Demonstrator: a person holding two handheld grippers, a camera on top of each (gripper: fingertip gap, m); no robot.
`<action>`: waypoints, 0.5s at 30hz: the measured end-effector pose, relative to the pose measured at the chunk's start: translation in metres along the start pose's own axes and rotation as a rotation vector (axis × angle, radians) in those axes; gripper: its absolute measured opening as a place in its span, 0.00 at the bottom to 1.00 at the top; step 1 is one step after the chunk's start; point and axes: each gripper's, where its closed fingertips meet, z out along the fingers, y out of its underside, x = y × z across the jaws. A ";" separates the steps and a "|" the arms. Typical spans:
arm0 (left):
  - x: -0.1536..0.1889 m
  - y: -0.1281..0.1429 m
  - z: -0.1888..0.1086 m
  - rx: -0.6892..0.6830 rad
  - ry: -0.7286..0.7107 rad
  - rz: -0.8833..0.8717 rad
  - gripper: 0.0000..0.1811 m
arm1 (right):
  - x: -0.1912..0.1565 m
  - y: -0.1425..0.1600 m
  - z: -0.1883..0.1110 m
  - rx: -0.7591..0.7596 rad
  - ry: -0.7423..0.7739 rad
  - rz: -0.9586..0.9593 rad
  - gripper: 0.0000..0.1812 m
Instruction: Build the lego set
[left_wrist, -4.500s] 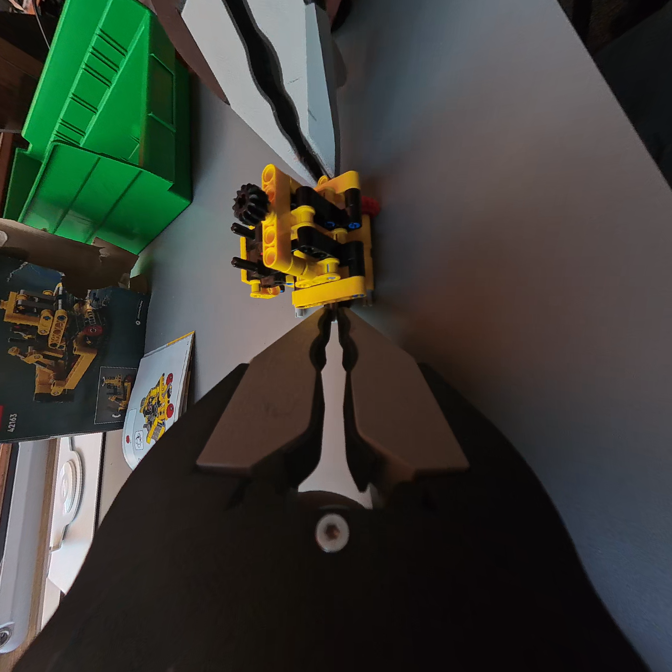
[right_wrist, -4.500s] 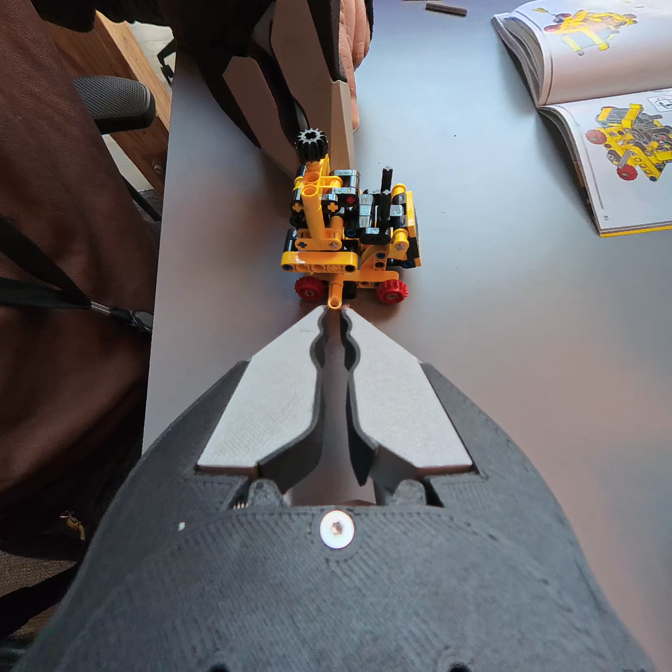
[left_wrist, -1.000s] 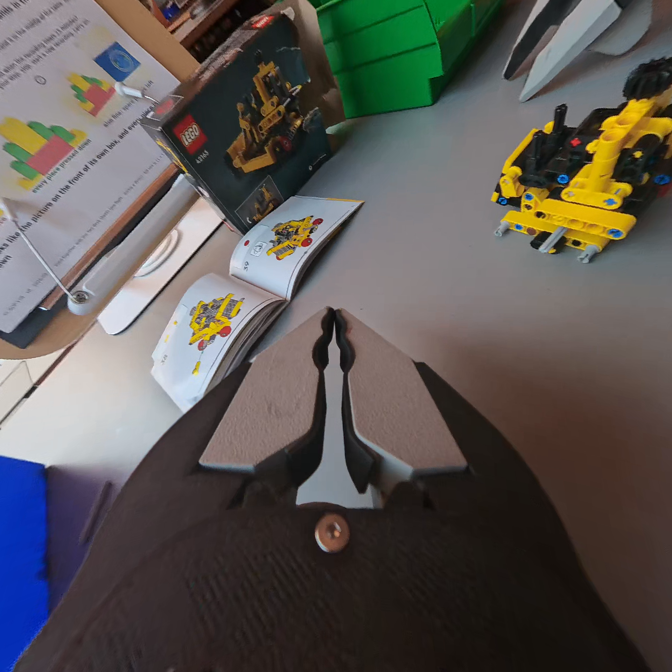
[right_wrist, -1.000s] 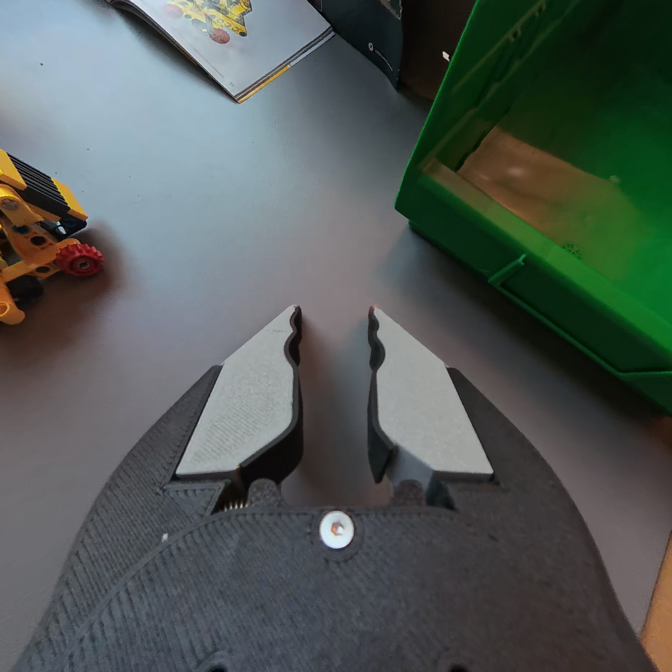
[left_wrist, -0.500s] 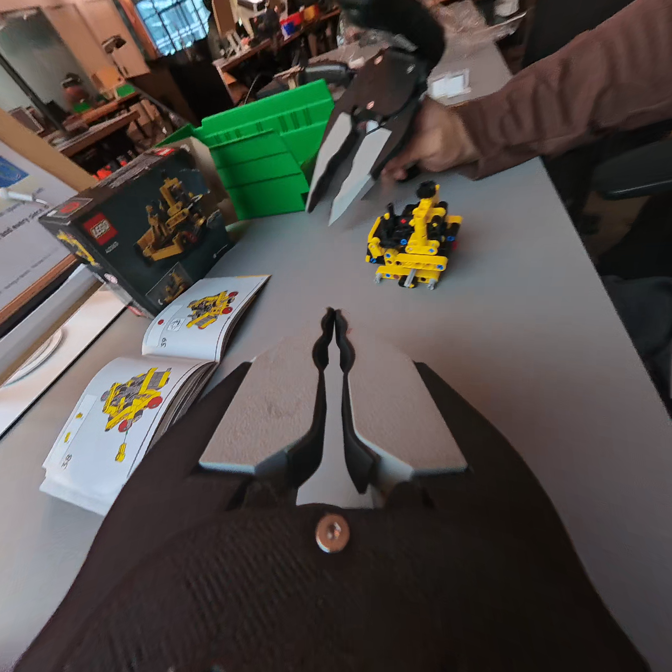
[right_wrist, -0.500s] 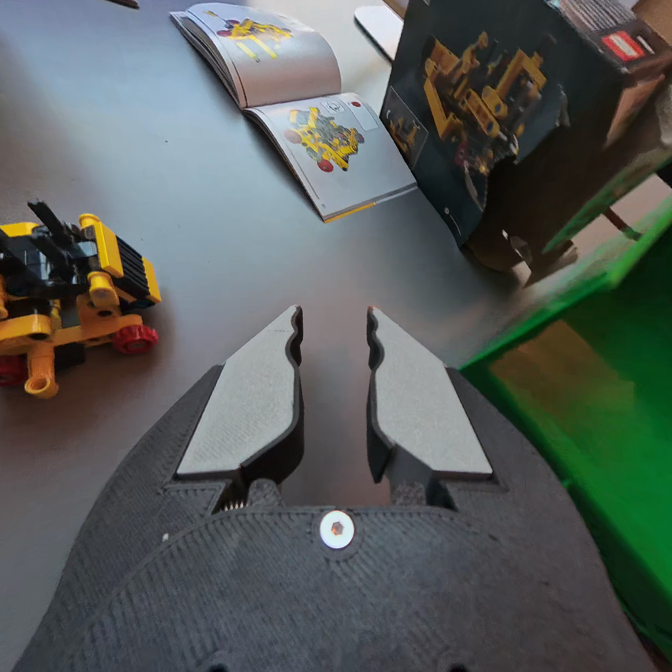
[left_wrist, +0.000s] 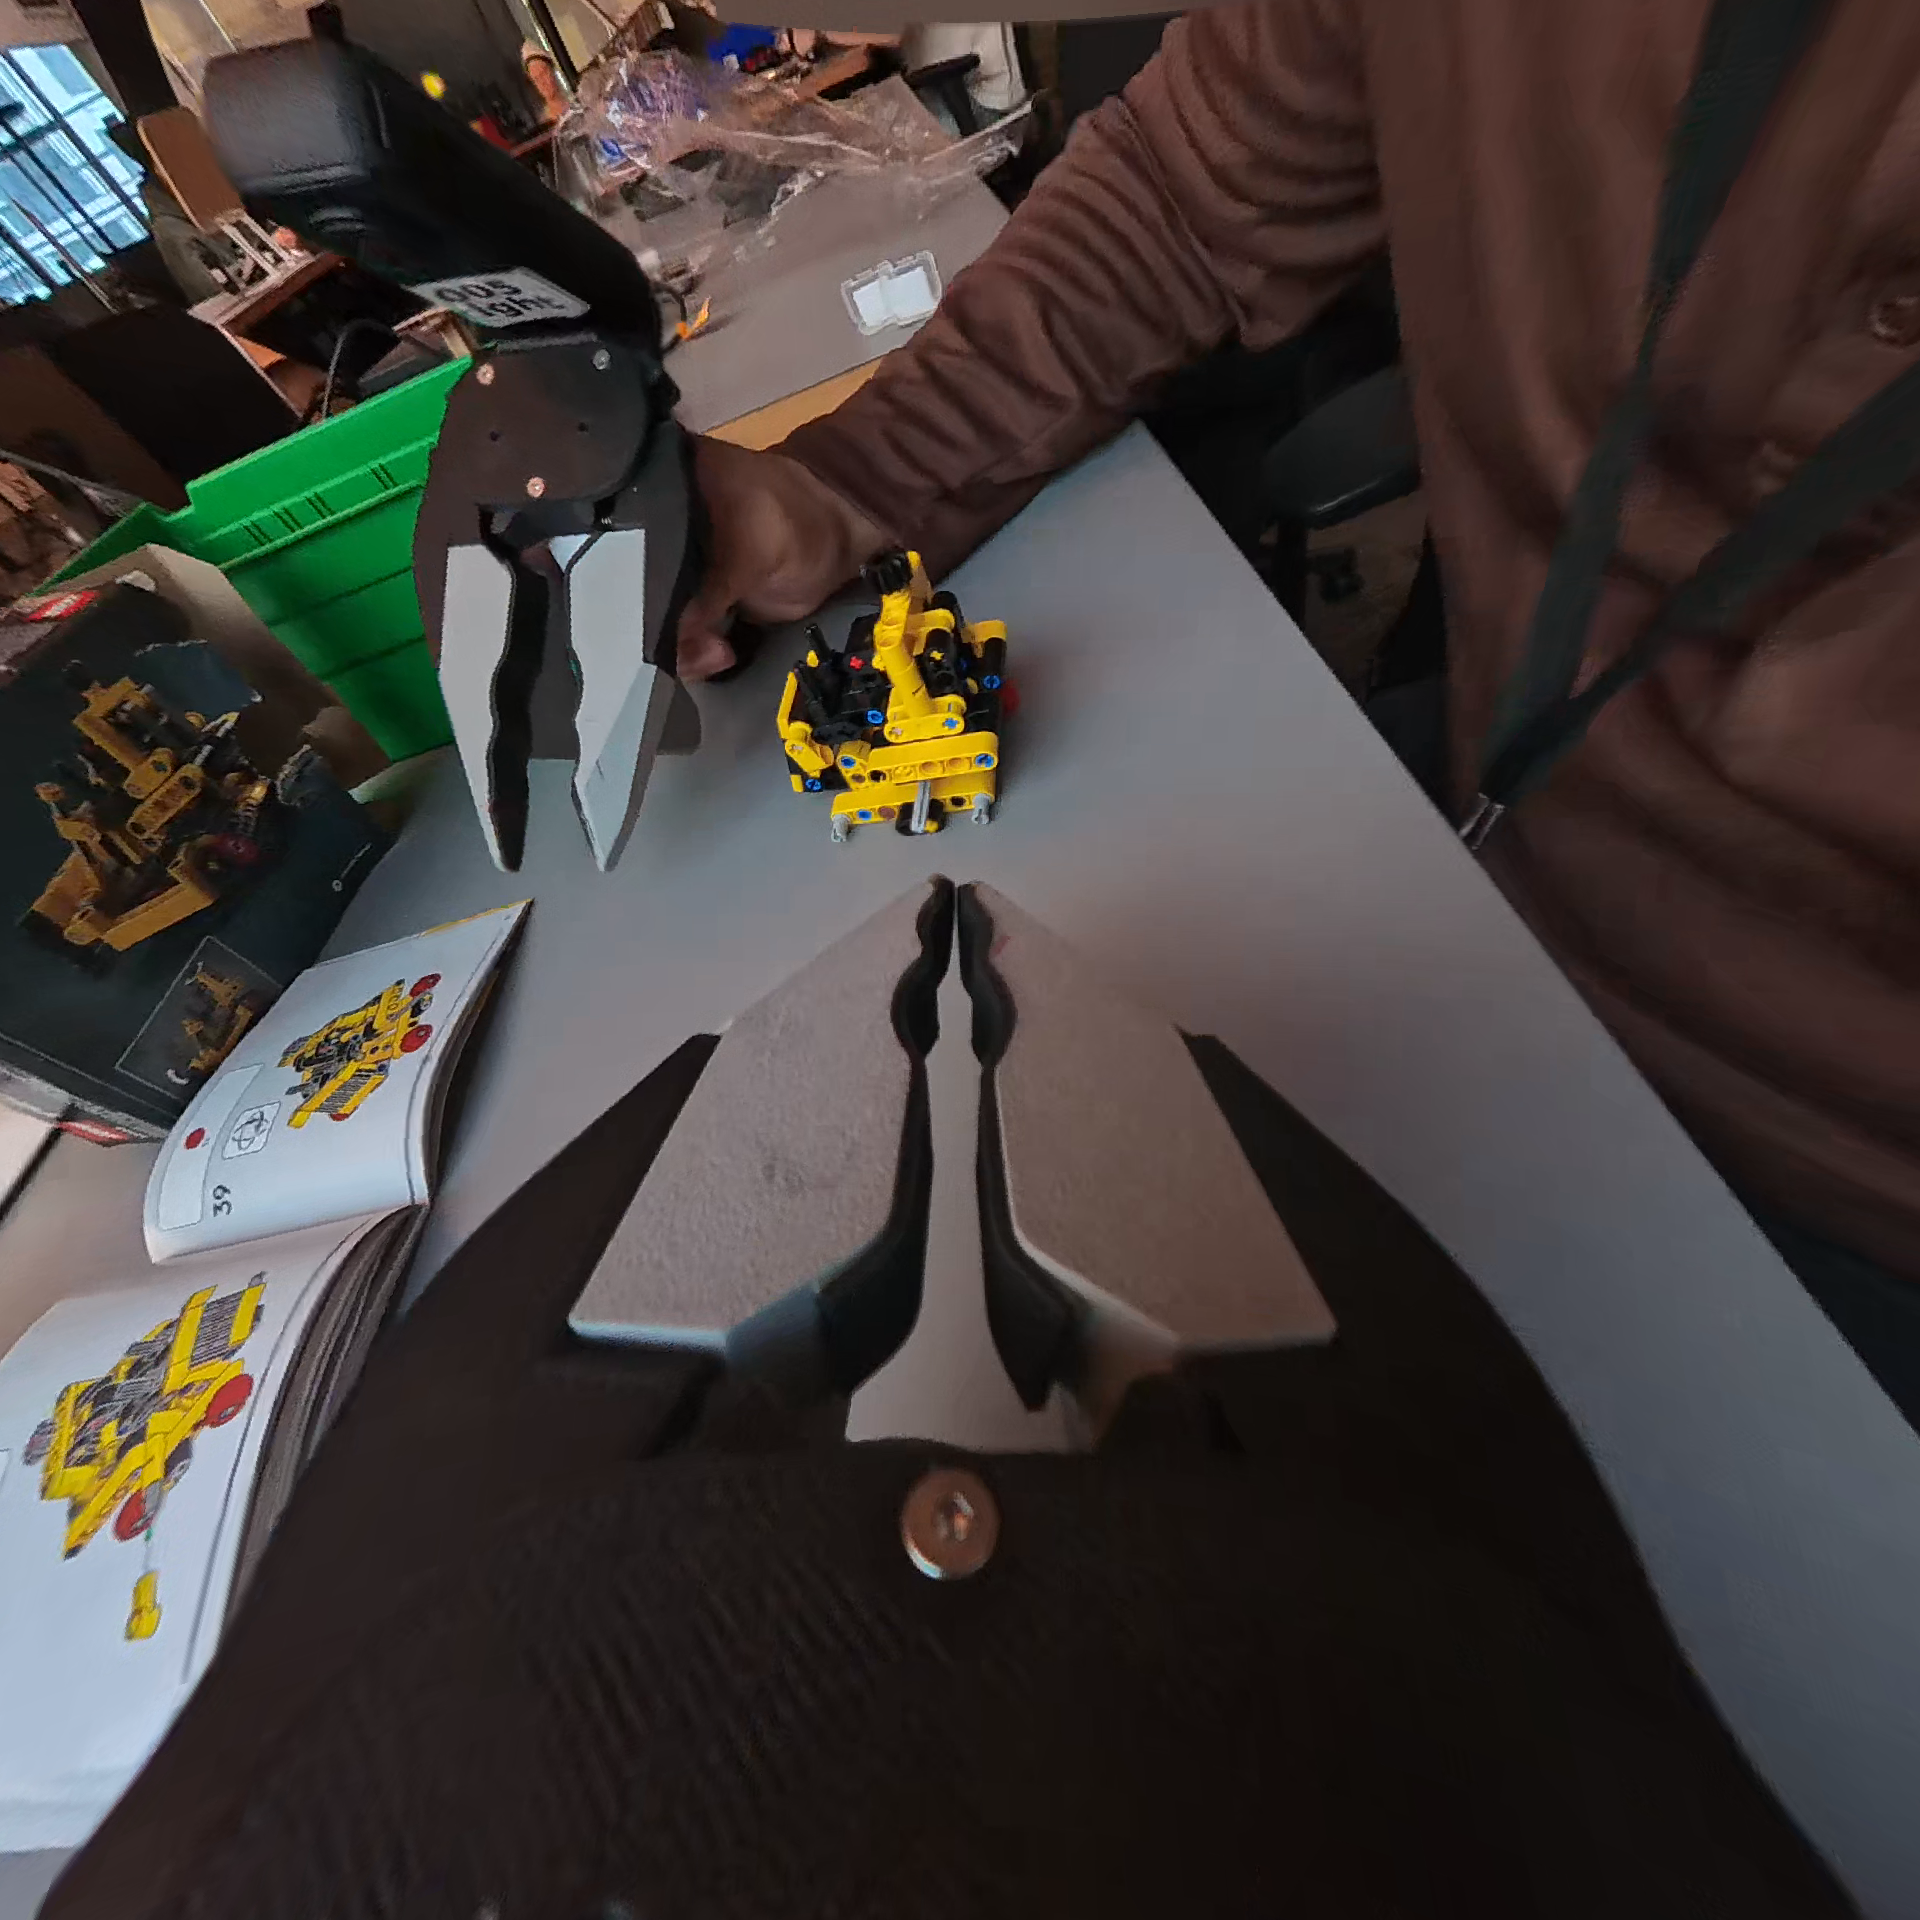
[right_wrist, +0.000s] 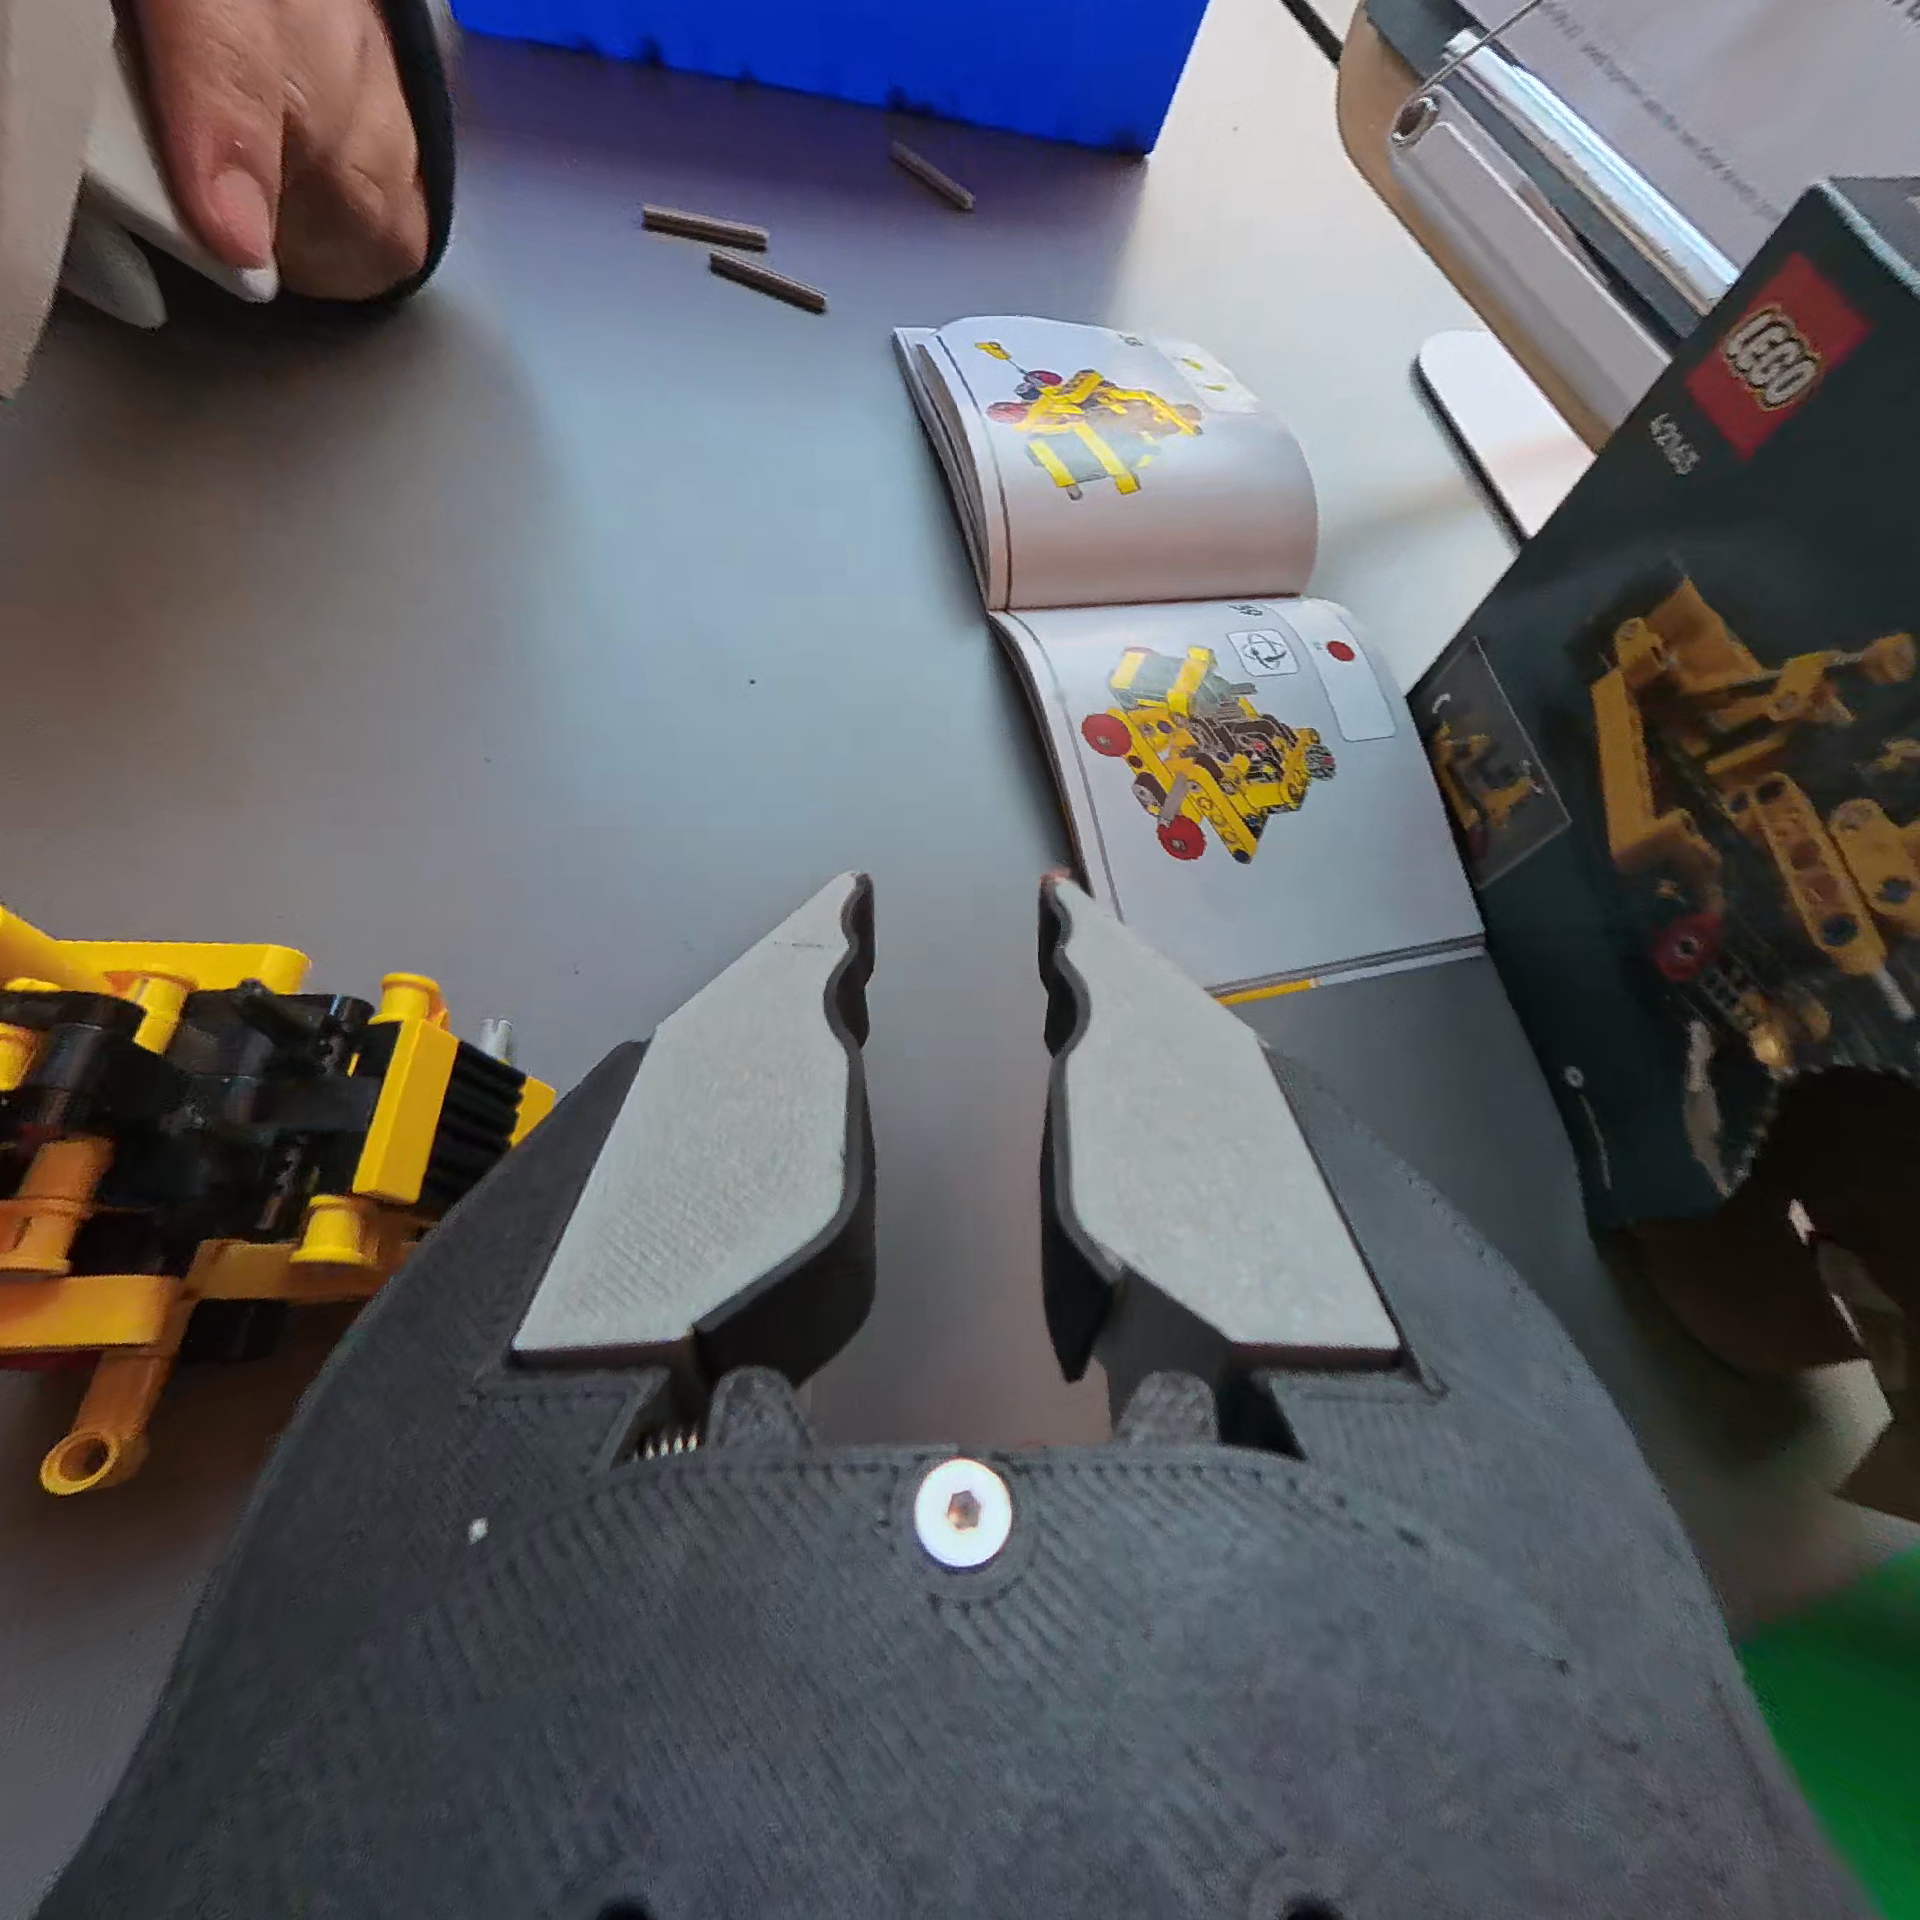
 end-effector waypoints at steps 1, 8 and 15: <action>0.002 0.001 0.001 -0.013 -0.008 0.032 0.00 | -0.002 0.000 0.000 0.001 -0.017 0.002 0.16; -0.025 0.004 -0.008 -0.001 -0.148 -0.006 0.00 | 0.001 -0.004 -0.004 0.038 -0.015 0.034 0.16; -0.060 0.005 -0.027 0.047 -0.331 -0.077 0.00 | 0.007 -0.002 -0.009 0.049 -0.009 0.114 0.17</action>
